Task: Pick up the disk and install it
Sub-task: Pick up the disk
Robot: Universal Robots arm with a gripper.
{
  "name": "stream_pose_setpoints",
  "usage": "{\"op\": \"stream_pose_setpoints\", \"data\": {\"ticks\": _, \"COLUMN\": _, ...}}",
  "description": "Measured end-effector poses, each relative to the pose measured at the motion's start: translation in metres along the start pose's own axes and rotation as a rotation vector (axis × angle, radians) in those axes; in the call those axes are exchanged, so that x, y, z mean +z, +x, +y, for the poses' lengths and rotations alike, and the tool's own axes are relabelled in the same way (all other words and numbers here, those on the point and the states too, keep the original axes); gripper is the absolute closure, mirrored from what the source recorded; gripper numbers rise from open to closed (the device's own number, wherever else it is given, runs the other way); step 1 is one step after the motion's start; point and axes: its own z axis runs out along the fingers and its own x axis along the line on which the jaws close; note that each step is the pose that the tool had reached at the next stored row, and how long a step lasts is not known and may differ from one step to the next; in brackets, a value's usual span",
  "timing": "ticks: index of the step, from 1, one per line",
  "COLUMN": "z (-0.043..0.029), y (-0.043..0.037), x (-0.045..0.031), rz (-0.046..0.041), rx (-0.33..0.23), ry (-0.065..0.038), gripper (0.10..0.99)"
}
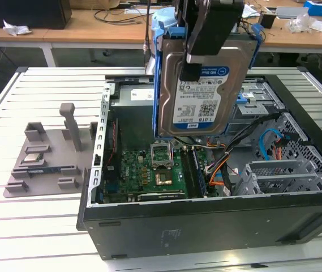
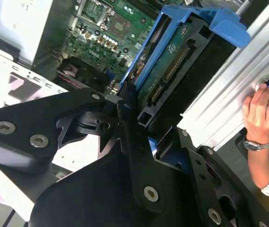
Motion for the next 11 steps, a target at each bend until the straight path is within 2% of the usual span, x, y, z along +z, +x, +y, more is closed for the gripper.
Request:
{"op": "stream_pose_setpoints", "data": {"ticks": 3, "z": 0.0004, "y": 0.017, "x": 0.0001, "rz": 0.0004, "rx": 0.0, "ry": 0.0, "gripper": 0.718}}
{"op": "stream_pose_setpoints", "data": {"ticks": 5, "z": 0.0005, "y": 0.0225, "x": 0.0, "rz": 0.0009, "rx": 0.0, "ry": 0.0, "gripper": 0.718}}
{"op": "stream_pose_setpoints", "data": {"ticks": 7, "z": -0.0005, "y": 0.0242, "x": 0.0003, "rz": 0.0007, "rx": 0.0, "ry": 0.0, "gripper": 0.718}}
{"op": "stream_pose_setpoints", "data": {"ticks": 11, "z": -0.0162, "y": 0.0251, "x": 0.0002, "rz": 0.0009, "rx": 0.0, "ry": 0.0, "gripper": 0.718}}
